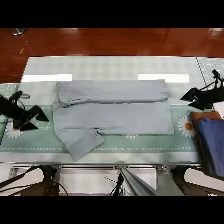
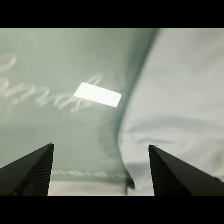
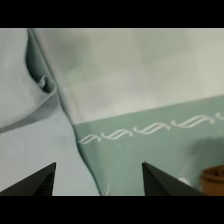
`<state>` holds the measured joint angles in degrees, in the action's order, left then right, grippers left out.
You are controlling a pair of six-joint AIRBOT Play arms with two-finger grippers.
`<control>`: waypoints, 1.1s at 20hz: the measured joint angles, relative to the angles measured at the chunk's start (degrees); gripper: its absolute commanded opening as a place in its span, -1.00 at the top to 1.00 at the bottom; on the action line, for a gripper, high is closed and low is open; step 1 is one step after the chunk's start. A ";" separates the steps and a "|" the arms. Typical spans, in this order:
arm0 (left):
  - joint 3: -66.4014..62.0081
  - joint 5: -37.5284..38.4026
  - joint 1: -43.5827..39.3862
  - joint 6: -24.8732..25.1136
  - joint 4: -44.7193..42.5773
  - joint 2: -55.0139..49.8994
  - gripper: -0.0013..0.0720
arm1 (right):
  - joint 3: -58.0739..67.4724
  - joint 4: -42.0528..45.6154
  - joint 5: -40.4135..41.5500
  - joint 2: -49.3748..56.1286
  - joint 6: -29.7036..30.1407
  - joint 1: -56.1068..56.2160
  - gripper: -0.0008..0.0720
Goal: Fold the shirts.
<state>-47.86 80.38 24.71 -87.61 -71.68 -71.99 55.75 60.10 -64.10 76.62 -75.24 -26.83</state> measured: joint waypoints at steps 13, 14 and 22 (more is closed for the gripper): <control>34.93 -17.88 0.46 17.81 32.30 16.59 0.80 | -22.16 -20.00 2.67 -17.05 9.62 -2.62 -0.72; 35.76 -19.98 -0.13 18.93 32.72 16.59 0.90 | -22.08 -19.58 2.49 -17.18 9.18 -3.82 -0.72; 36.26 -18.78 -1.42 24.52 37.27 16.90 0.89 | -26.10 -2.91 -5.07 -17.33 -2.19 -9.79 -0.72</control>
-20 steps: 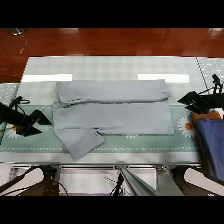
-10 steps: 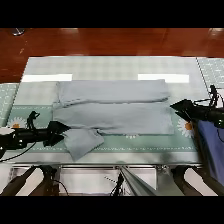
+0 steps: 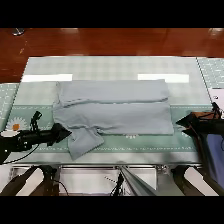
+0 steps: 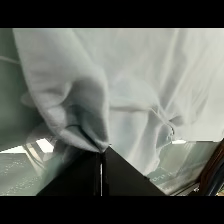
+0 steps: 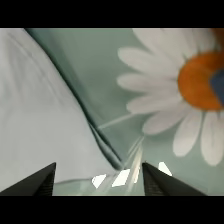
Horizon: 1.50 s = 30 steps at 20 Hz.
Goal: Fold the shirts.
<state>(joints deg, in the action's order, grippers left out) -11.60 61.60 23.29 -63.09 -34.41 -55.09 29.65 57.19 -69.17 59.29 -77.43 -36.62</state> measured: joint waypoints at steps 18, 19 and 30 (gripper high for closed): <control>-11.72 5.88 2.69 2.60 0.59 -0.33 0.89 | 10.40 -11.82 4.48 9.97 5.70 18.23 0.91; -14.05 5.73 2.49 1.90 0.59 -0.92 0.89 | 13.03 -12.13 4.98 10.38 5.31 18.45 0.91; -53.83 1.38 -9.25 -8.72 0.04 -31.41 0.89 | 39.82 -16.15 7.43 29.88 1.68 20.00 0.91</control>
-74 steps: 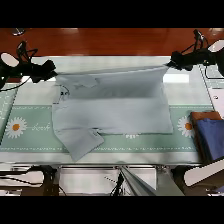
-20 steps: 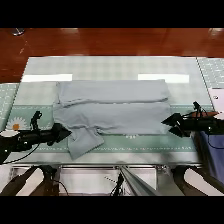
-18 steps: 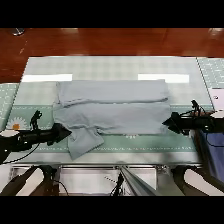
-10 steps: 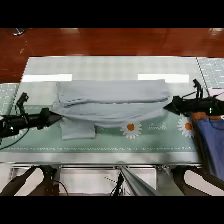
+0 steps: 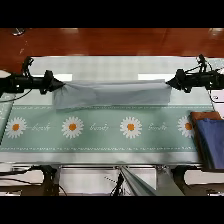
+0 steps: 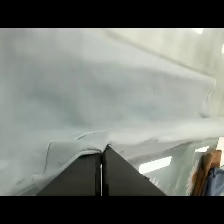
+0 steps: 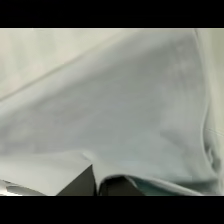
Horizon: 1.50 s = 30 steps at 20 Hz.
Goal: Fold the shirts.
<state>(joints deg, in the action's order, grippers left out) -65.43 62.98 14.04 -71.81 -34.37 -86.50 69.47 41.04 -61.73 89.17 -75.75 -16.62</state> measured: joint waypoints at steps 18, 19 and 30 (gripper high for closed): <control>-4.35 7.82 13.22 -11.37 -27.02 5.55 -0.94 | 13.77 4.72 -11.87 14.25 -1.14 -11.23 -0.73; 1.22 2.56 12.26 -10.45 -25.14 10.64 -0.94 | 13.53 5.57 -12.02 14.86 -1.27 -10.67 -0.73; 24.15 -16.76 -17.55 -5.25 -11.54 26.84 0.89 | 14.14 5.07 -13.33 17.59 0.11 0.68 0.91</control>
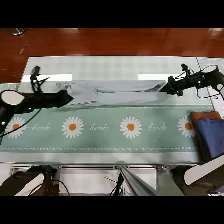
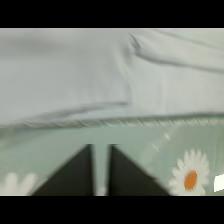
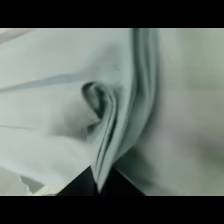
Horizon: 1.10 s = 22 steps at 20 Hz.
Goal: Fold the shirts.
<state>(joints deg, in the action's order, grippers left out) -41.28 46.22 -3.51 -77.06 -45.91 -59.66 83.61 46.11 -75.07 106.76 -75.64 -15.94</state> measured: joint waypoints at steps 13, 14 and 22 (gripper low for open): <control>-35.93 0.11 -33.62 -18.45 -18.51 -29.70 0.90 | -19.71 11.32 -4.85 -52.04 0.50 -0.63 0.91; -40.13 1.11 -35.47 -19.26 -18.56 -33.55 0.90 | -21.42 10.64 -5.25 -55.60 -0.04 -0.63 0.91; -58.42 6.64 -47.25 -19.82 -3.43 -53.53 0.89 | -25.62 7.32 -6.71 -66.60 -1.99 -0.63 0.91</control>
<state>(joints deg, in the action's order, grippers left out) -99.70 52.86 -50.76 -96.88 -49.34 -113.19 58.00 53.43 -81.78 40.16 -77.62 -16.58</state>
